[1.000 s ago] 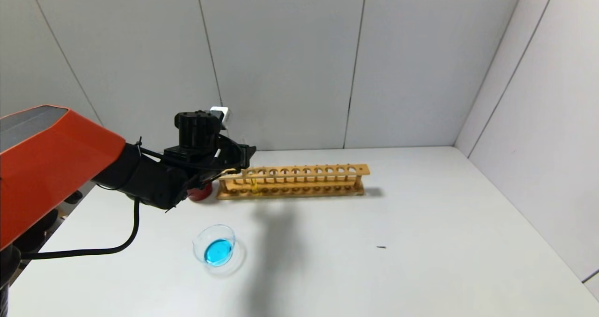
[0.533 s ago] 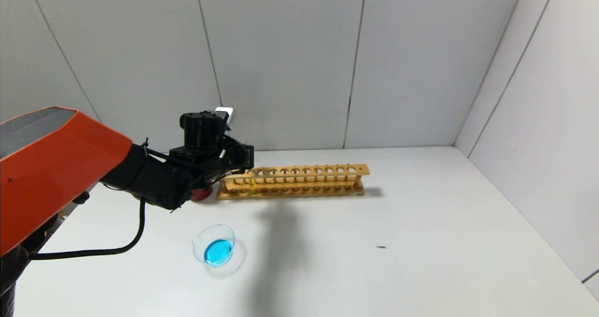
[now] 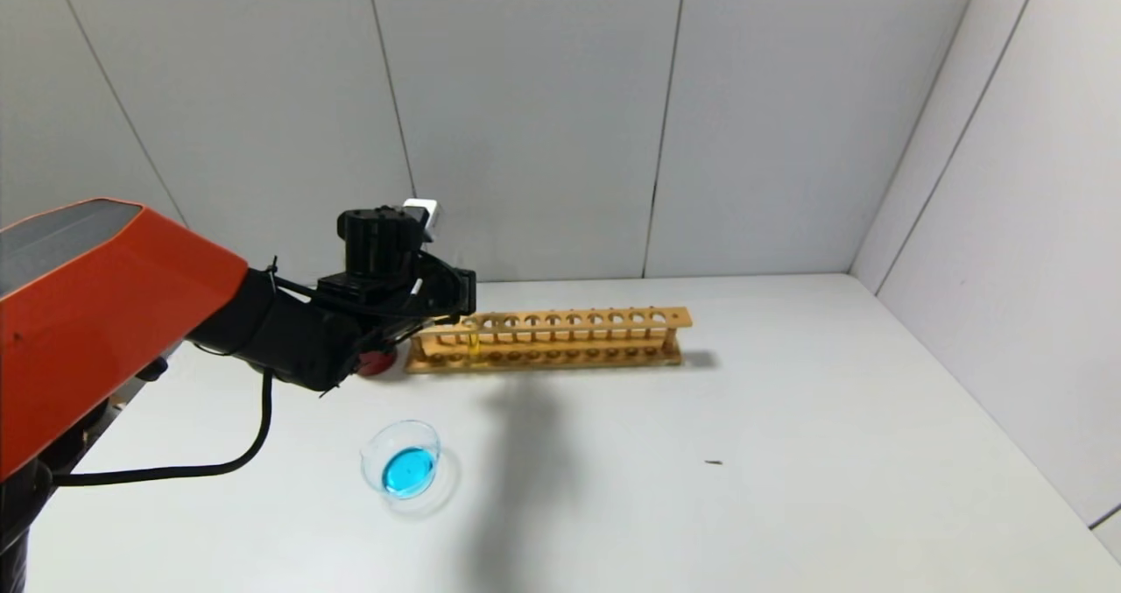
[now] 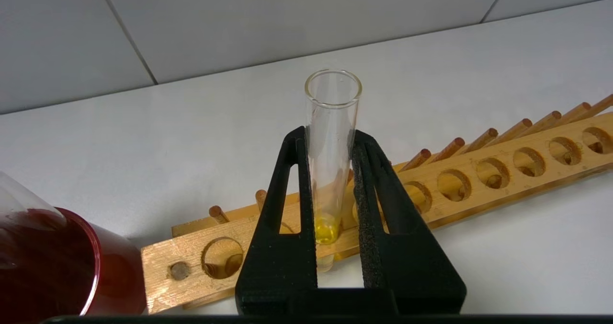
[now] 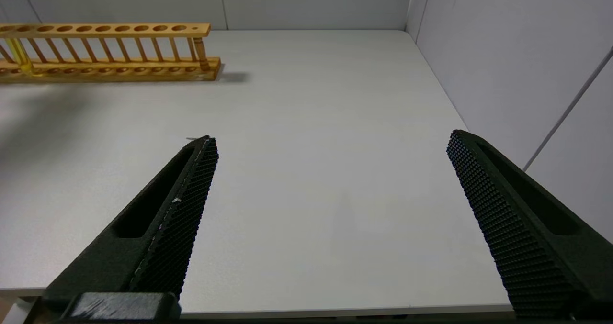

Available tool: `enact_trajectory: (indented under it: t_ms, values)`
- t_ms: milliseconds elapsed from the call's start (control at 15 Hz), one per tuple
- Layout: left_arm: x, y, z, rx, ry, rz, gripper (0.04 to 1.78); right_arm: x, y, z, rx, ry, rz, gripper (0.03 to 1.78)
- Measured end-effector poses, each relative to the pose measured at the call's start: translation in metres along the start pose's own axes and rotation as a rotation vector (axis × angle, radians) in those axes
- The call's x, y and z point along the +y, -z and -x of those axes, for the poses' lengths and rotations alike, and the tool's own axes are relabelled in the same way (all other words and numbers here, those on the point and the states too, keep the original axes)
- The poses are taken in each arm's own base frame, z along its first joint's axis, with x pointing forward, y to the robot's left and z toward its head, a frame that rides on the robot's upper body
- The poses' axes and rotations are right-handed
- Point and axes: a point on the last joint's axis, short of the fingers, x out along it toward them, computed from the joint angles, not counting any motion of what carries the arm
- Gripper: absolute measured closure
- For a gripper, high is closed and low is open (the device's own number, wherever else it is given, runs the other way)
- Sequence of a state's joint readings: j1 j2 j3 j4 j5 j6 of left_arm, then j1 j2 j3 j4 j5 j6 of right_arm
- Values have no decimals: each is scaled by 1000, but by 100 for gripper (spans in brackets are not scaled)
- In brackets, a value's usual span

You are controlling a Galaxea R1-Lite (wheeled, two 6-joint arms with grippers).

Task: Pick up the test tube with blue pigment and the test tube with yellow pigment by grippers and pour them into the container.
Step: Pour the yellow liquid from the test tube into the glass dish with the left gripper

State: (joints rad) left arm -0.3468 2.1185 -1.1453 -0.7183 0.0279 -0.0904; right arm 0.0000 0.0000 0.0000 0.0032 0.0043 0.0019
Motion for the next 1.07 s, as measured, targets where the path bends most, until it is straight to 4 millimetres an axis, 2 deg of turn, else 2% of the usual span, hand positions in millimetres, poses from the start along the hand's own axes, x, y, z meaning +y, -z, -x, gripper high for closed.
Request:
enact_trajectory:
  t_ms: [1067]
  values:
    - [-6,-77,52,-147,8,-51,152,0,0,0,0,0,0,6]
